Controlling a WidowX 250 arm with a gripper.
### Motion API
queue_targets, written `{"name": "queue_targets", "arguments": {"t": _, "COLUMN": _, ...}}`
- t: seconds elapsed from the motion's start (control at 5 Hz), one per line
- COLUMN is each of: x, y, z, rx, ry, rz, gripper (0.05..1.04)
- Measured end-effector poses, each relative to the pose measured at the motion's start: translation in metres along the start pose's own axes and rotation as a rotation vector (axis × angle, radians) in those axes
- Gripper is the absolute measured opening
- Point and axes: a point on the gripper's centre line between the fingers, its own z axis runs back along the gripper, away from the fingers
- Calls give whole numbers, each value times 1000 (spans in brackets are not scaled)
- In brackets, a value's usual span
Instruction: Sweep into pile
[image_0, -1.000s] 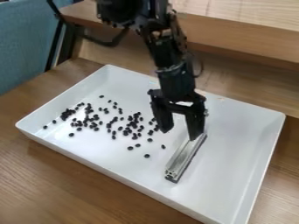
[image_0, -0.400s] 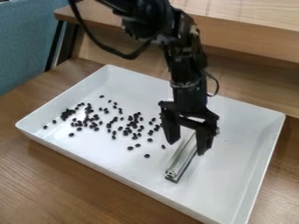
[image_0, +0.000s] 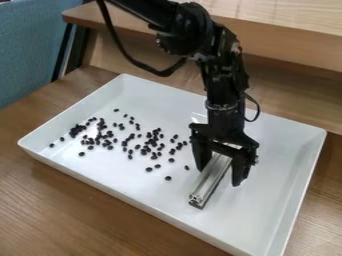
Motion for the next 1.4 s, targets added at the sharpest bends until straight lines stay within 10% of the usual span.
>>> {"name": "queue_targets", "arguments": {"t": 0.4, "x": 2, "y": 5, "z": -5, "rx": 31, "ry": -29, "rz": -13, "gripper": 412}}
{"name": "queue_targets", "arguments": {"t": 1.0, "x": -41, "y": 22, "z": 3, "rx": 101, "ry": 58, "rz": -365, "gripper": 401}}
{"name": "queue_targets", "arguments": {"t": 1.4, "x": -47, "y": 53, "z": 0, "rx": 101, "ry": -55, "rz": -333, "gripper": 401}}
